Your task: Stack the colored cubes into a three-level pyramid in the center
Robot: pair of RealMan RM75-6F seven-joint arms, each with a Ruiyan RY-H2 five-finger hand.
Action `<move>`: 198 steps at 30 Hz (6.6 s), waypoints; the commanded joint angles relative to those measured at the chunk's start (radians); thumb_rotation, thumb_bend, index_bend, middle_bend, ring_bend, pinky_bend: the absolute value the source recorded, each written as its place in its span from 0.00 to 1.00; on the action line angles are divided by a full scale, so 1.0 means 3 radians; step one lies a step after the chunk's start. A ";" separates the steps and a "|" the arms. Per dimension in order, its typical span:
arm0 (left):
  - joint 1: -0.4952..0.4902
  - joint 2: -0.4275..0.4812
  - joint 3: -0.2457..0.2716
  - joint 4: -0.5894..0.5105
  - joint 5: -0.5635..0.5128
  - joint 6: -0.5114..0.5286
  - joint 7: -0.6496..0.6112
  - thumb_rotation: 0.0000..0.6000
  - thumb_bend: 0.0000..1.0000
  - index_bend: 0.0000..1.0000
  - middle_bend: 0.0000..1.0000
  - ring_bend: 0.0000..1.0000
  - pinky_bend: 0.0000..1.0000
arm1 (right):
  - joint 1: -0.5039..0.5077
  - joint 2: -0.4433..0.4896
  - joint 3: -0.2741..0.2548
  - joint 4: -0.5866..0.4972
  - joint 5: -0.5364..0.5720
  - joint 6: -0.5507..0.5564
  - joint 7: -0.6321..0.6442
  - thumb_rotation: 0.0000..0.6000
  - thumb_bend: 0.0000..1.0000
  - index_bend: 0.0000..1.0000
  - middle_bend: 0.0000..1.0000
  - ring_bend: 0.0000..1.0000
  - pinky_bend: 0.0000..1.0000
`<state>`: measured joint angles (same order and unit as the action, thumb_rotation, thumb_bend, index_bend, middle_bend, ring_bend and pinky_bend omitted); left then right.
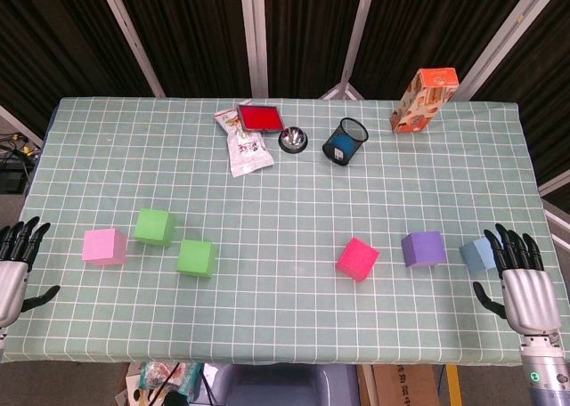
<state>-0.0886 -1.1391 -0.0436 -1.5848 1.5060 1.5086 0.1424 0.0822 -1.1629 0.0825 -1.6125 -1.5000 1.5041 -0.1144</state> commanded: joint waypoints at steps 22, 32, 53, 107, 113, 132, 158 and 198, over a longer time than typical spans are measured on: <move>-0.0038 0.0011 0.0017 -0.0078 -0.0065 -0.0134 0.0032 1.00 0.02 0.00 0.00 0.00 0.03 | -0.0011 0.0031 0.0029 -0.0066 0.0107 -0.0036 0.0115 1.00 0.34 0.00 0.00 0.00 0.00; -0.0123 0.0024 -0.0084 -0.0332 -0.0246 -0.0256 0.0158 1.00 0.02 0.00 0.00 0.00 0.04 | -0.0013 0.0073 0.0067 -0.0105 0.0237 -0.0097 0.0204 1.00 0.34 0.00 0.00 0.00 0.00; -0.1276 -0.0241 -0.0466 -0.1153 -0.1406 -0.1527 0.1583 1.00 0.08 0.00 0.20 0.05 0.09 | -0.0012 0.0109 0.0110 -0.0145 0.0368 -0.0167 0.0345 1.00 0.34 0.00 0.00 0.00 0.00; -0.2133 -0.1151 -0.0337 -0.0639 -0.2035 -0.1429 0.2006 1.00 0.20 0.09 0.42 0.09 0.13 | -0.0030 0.0154 0.0154 -0.0236 0.0518 -0.0218 0.0423 1.00 0.34 0.00 0.00 0.00 0.00; -0.2326 -0.1232 -0.0577 -0.0663 -0.2278 -0.1379 0.2145 1.00 0.20 0.10 0.42 0.09 0.13 | -0.0024 0.0165 0.0151 -0.0254 0.0537 -0.0253 0.0431 1.00 0.34 0.00 0.00 0.00 0.00; -0.3533 -0.2156 -0.1203 0.0745 -0.3630 -0.1762 0.2719 1.00 0.20 0.11 0.42 0.09 0.13 | 0.0011 0.0194 0.0184 -0.0323 0.0711 -0.0409 0.0501 1.00 0.34 0.00 0.00 0.00 0.00; -0.4074 -0.2644 -0.1248 0.1724 -0.3816 -0.2065 0.2648 1.00 0.20 0.11 0.38 0.09 0.13 | 0.0012 0.0244 0.0205 -0.0372 0.0827 -0.0465 0.0524 1.00 0.34 0.00 0.00 0.00 0.00; -0.2826 -0.1150 -0.0647 -0.0601 -0.2747 -0.0835 0.1712 1.00 0.18 0.02 0.02 0.00 0.05 | 0.0016 0.0262 0.0239 -0.0351 0.0969 -0.0451 0.0360 1.00 0.34 0.00 0.00 0.00 0.00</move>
<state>-1.0774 -1.6042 -0.3304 -1.6359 0.5498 1.1309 0.7546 0.0858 -1.0811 0.1510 -1.7210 -1.2152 1.3640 0.0060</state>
